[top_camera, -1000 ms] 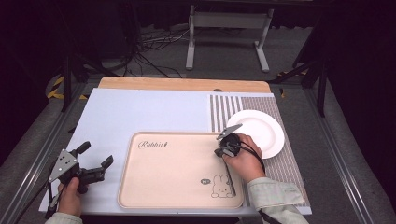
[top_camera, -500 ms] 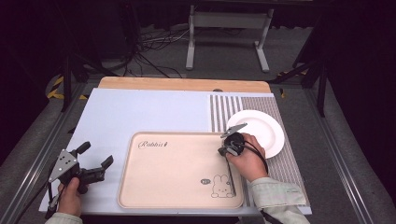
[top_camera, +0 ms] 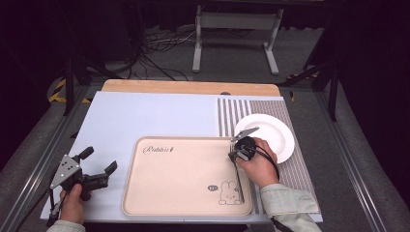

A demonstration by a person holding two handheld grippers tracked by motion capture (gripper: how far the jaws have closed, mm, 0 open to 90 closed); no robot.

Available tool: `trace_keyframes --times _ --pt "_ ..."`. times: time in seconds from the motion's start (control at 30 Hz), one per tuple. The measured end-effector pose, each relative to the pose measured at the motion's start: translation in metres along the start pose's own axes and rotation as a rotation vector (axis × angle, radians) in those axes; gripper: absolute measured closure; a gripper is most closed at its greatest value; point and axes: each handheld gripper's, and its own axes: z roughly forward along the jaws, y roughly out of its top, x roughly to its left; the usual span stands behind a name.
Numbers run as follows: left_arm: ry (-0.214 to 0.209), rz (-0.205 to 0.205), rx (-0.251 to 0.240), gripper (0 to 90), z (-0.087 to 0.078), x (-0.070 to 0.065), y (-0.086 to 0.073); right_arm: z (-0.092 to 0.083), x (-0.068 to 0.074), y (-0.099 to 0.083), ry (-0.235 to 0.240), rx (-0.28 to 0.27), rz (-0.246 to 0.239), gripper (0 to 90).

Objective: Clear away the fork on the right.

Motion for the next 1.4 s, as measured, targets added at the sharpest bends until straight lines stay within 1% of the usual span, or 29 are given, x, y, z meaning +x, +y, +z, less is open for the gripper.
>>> trace_keyframes --times 0.03,0.1,0.13,0.23,0.27,0.3,0.33,0.37,0.4,0.43,0.47,0.5,0.53,0.57,0.6,0.63,0.7,0.73,0.9,1.1,1.17,1.27,1.33,1.4 --pt "0.001 0.001 0.002 0.3 0.000 0.000 0.000 -0.001 0.001 0.000 0.003 -0.003 0.000 90.0" --pt "0.001 -0.001 0.002 0.3 0.000 0.001 0.000 -0.006 0.002 0.002 0.002 -0.025 -0.006 90.0" --pt "0.001 -0.001 0.002 0.3 0.000 0.001 0.000 -0.010 0.003 0.003 0.002 -0.044 -0.012 90.0" --pt "0.002 0.000 0.001 0.3 0.000 0.000 0.000 -0.019 0.004 0.004 0.007 -0.073 -0.021 90.0" --pt "0.002 0.000 0.001 0.3 0.000 0.000 0.000 -0.024 0.005 0.005 0.008 -0.088 -0.025 89.5" --pt "0.001 0.001 0.002 0.3 0.000 0.000 0.000 -0.027 0.006 0.005 0.007 -0.097 -0.028 86.7" --pt "0.001 0.001 0.002 0.3 0.000 0.000 0.000 -0.027 0.006 0.005 0.007 -0.097 -0.028 86.7" --pt "0.002 0.000 0.003 0.3 0.000 0.000 0.000 -0.032 0.006 0.005 0.003 -0.115 -0.036 81.0" --pt "0.003 0.000 0.003 0.3 0.000 0.000 0.000 -0.036 0.007 0.004 0.016 -0.141 -0.037 70.4" --pt "0.003 -0.001 0.002 0.3 0.000 0.000 0.000 -0.038 0.007 0.003 0.027 -0.163 -0.028 60.4" --pt "0.004 -0.001 -0.001 0.3 0.000 0.000 0.000 -0.040 0.008 0.003 0.034 -0.187 -0.025 52.2" --pt "0.004 -0.001 -0.001 0.3 0.000 0.000 0.000 -0.043 0.008 0.001 0.040 -0.231 -0.040 39.9" --pt "0.005 0.000 -0.002 0.3 0.000 0.000 0.000 -0.043 0.008 0.001 0.040 -0.231 -0.040 39.9" --pt "0.005 -0.001 -0.001 0.3 0.000 0.000 0.000 -0.045 0.008 0.001 0.042 -0.251 -0.047 32.4" --pt "0.006 -0.001 -0.002 0.3 0.000 0.000 0.000 -0.048 0.008 -0.001 0.038 -0.265 -0.055 29.4" --pt "0.006 -0.002 -0.001 0.3 0.000 0.000 0.000 -0.050 0.009 -0.002 0.035 -0.270 -0.058 27.8" --pt "0.005 0.001 -0.002 0.3 0.000 0.000 0.000 -0.056 0.009 -0.004 0.029 -0.287 -0.071 21.5" --pt "0.005 0.000 -0.003 0.3 0.000 0.000 0.000 -0.060 0.009 -0.007 0.023 -0.312 -0.083 17.8" --pt "0.007 -0.002 -0.002 0.3 0.000 -0.001 0.000 -0.075 0.009 -0.016 0.002 -0.391 -0.129 14.0" --pt "0.007 -0.005 -0.003 0.3 -0.001 0.000 0.000 -0.085 0.005 -0.029 -0.008 -0.438 -0.119 12.1" --pt "0.008 -0.007 -0.004 0.3 -0.001 -0.001 0.000 -0.088 0.002 -0.034 -0.009 -0.456 -0.108 11.9" --pt "0.007 -0.005 -0.001 0.3 -0.001 0.000 0.000 -0.091 -0.002 -0.042 -0.020 -0.478 -0.105 11.5" --pt "0.008 -0.006 -0.001 0.3 -0.001 0.000 0.000 -0.092 -0.005 -0.049 -0.033 -0.492 -0.089 11.4" --pt "0.008 -0.004 0.000 0.3 -0.001 0.000 0.000 -0.093 -0.008 -0.054 -0.031 -0.513 -0.070 11.5"
